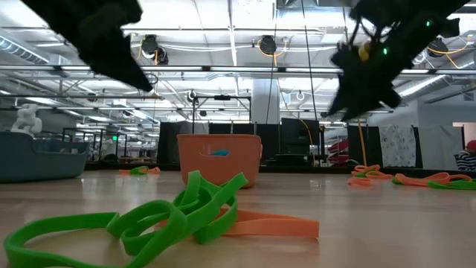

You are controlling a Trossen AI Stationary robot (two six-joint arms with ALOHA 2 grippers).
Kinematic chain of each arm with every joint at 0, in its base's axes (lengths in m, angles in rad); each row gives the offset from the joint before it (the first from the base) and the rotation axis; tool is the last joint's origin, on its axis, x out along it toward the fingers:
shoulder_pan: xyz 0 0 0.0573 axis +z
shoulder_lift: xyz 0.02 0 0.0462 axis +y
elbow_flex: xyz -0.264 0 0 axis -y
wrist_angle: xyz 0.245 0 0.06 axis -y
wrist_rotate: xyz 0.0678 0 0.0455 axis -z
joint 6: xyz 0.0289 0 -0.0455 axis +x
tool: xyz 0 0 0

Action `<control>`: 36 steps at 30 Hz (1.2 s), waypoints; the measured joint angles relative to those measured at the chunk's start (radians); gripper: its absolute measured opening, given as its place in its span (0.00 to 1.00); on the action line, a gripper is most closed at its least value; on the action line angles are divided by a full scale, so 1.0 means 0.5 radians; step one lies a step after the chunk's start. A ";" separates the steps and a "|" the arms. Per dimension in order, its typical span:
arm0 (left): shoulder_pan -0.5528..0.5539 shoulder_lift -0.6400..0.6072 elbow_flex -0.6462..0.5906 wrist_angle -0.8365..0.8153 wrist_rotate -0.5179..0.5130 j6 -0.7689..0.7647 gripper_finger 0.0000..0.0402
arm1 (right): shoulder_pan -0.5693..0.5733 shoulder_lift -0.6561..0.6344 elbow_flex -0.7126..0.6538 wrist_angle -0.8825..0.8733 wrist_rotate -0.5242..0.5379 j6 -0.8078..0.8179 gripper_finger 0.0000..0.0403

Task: Sort rubber bands into baskets
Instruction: Put the orange rubber band into the blue bin

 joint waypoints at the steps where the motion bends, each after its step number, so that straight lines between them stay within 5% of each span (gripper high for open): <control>1: 0.000 0.000 0.000 0.102 0.000 0.088 0.22 | -0.053 0.009 -0.001 -0.109 0.012 0.072 0.53; 9: 0.003 0.000 0.000 0.597 0.000 0.510 0.22 | -0.399 0.182 -0.001 -0.466 0.053 0.209 0.53; 36: 0.002 0.140 0.000 0.634 0.012 0.504 0.22 | -0.865 0.795 0.009 -0.337 -0.158 0.046 0.49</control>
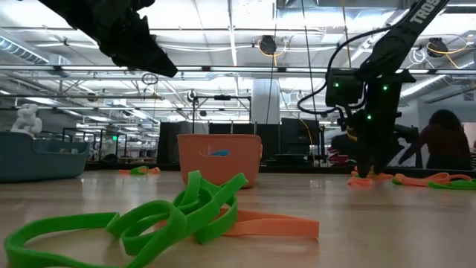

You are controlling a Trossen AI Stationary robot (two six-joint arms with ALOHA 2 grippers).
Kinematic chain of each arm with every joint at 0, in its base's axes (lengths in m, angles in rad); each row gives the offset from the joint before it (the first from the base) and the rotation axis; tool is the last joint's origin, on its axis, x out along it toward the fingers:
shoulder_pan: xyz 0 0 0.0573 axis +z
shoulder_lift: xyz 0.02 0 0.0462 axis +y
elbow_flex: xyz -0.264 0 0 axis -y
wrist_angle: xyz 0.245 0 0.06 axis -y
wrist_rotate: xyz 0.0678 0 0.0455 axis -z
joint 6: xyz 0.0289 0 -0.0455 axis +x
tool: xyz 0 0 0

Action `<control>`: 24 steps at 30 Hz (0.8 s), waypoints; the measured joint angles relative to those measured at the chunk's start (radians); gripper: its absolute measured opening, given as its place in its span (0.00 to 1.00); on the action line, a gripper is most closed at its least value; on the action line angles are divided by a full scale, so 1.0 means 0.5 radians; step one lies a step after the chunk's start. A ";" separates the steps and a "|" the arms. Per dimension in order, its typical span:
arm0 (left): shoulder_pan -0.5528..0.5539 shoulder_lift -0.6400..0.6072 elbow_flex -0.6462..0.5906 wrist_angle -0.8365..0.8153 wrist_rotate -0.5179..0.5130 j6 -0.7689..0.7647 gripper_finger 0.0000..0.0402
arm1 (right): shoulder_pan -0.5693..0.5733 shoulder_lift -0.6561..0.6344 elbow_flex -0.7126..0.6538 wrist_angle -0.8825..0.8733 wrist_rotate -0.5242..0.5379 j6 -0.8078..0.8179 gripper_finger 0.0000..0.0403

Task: Sort rubber bands into baskets
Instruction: Put the orange rubber band into the blue bin

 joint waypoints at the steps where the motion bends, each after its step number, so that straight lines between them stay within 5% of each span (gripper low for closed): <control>1: 0.000 0.000 0.000 0.007 0.000 0.000 0.22 | -0.005 0.000 0.000 0.003 -0.009 -0.006 0.46; 11: -0.002 0.000 0.000 0.024 0.019 -0.001 0.22 | -0.025 -0.010 -0.012 0.010 -0.089 -0.083 0.02; 17: -0.002 0.000 0.000 0.025 0.045 0.000 0.22 | -0.026 -0.036 -0.024 0.009 -0.100 -0.146 0.00; 24: -0.002 0.000 0.000 0.043 0.045 0.002 0.22 | 0.006 -0.359 0.003 -0.055 -0.168 -0.175 0.00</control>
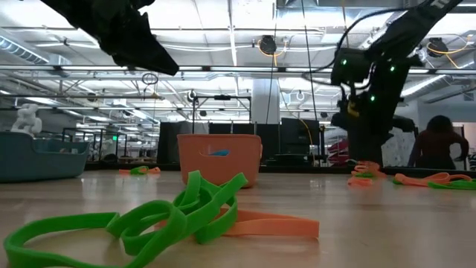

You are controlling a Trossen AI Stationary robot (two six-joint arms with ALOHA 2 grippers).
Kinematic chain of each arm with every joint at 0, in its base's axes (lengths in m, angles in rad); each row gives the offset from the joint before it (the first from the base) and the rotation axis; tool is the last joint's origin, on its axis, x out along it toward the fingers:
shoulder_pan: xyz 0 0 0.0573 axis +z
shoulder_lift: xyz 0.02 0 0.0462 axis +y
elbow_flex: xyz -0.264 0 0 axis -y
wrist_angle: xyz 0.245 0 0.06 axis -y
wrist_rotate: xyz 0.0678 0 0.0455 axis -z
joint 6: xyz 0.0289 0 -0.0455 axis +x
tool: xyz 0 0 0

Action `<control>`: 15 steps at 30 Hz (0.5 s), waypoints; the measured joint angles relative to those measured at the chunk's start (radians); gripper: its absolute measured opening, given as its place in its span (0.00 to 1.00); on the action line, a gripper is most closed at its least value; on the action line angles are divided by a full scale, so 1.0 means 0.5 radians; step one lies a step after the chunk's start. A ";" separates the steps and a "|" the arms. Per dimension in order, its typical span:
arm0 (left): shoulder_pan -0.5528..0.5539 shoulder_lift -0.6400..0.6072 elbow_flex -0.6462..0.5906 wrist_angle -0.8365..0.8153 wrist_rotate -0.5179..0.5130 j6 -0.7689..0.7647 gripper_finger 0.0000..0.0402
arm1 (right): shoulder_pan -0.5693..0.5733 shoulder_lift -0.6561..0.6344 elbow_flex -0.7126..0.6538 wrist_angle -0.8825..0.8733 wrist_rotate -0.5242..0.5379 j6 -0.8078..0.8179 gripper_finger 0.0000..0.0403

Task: Sort rubber bands into baskets
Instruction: Put the orange rubber band into the blue bin

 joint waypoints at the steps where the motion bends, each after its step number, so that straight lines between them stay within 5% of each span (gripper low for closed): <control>1: 0.000 -0.001 0.000 0.007 0.000 0.000 0.22 | 0.014 -0.053 0.001 -0.015 -0.001 0.000 0.00; 15: 0.002 -0.001 0.000 0.087 0.001 0.017 0.22 | 0.319 -0.409 0.001 0.219 -0.260 0.048 0.00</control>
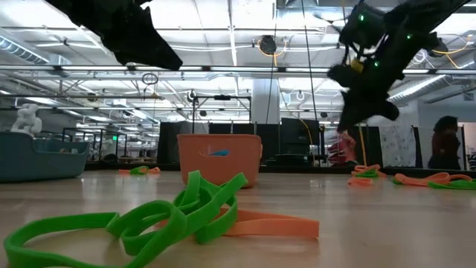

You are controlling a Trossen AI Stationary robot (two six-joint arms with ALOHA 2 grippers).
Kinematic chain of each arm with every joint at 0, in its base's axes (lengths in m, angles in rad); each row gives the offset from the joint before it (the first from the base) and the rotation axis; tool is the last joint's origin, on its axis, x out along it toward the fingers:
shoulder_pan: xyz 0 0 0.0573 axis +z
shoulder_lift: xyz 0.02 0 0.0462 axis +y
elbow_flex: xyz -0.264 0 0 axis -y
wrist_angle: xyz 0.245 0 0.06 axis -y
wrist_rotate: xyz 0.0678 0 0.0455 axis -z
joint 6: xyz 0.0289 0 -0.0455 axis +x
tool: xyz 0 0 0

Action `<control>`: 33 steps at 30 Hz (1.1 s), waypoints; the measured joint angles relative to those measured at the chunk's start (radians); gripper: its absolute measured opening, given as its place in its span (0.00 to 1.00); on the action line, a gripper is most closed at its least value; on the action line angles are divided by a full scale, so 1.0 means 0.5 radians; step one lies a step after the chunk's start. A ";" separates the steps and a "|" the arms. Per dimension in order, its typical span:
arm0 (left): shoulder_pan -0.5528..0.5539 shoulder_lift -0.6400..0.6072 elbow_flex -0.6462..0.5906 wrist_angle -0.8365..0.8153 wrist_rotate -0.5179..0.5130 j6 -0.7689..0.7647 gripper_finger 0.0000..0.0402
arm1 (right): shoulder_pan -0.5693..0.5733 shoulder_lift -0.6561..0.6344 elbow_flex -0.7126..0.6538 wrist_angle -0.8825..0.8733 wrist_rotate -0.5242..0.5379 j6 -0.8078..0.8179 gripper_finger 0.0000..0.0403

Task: Sort rubber bands into baskets
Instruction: Put the orange rubber band into the blue bin

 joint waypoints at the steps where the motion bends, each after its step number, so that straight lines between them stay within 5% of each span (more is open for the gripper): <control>1: 0.000 0.000 0.000 0.010 0.009 0.038 0.22 | 0.038 0.000 0.001 0.087 -0.046 -0.014 0.00; 8: -0.002 0.154 0.000 0.253 0.161 0.368 0.22 | 0.397 0.013 0.005 0.817 -0.358 -0.111 0.00; 16: -0.002 0.561 0.001 1.238 0.348 0.954 0.22 | 0.833 0.204 0.007 1.448 -0.364 -0.187 0.00; 23: -0.002 0.810 0.019 1.514 0.486 1.190 0.22 | 1.082 0.438 0.007 1.828 -0.360 -0.250 0.00; 33: -0.002 0.872 0.094 1.541 0.595 1.192 0.53 | 1.204 0.655 0.007 2.019 -0.293 -0.257 0.00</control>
